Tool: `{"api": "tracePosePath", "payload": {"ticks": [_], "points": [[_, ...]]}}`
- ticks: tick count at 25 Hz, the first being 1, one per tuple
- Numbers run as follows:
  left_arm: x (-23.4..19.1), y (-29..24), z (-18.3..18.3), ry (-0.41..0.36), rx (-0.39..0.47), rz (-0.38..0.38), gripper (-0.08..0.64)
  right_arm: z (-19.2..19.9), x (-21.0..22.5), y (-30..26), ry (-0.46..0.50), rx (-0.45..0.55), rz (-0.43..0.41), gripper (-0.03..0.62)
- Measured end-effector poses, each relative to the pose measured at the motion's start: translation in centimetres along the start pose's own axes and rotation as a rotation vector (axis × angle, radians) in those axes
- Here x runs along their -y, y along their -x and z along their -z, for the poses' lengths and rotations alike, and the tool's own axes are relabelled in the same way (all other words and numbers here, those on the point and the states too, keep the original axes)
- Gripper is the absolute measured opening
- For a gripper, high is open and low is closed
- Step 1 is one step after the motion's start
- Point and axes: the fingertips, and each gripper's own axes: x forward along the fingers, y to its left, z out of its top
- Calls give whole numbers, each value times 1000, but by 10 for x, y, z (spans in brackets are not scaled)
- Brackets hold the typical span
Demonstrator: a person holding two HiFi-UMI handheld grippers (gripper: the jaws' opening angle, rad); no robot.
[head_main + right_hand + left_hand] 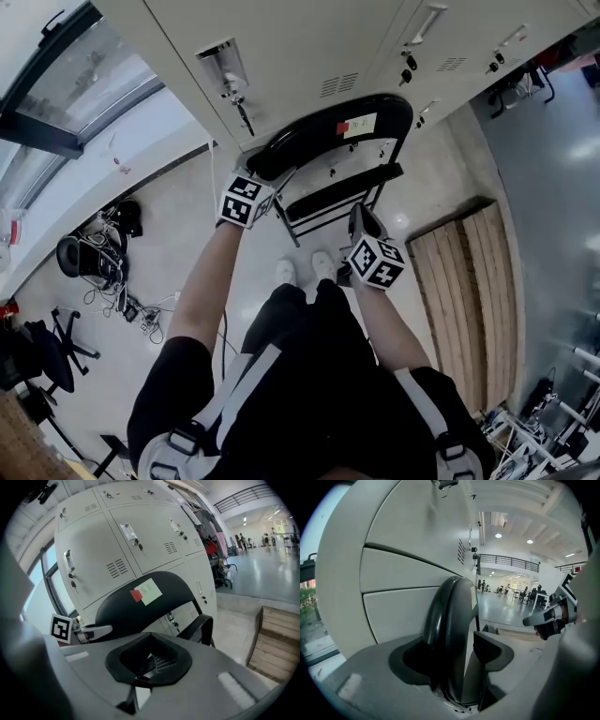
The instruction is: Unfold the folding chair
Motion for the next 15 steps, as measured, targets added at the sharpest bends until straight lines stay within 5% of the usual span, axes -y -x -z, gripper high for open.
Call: {"api": "tracePosePath", "payload": {"ticks": [3,5,15], "points": [[-1,2,-1,-7,-7,3,282,12,8,-14,-44,-19,77,7],[-1,1,-1,-5,-6,-12,281,21,11,-29,-83,-49,104,186],[4,1,0,-62,-20,29,279,81,34,-98,-330,-188,323,310]]}}
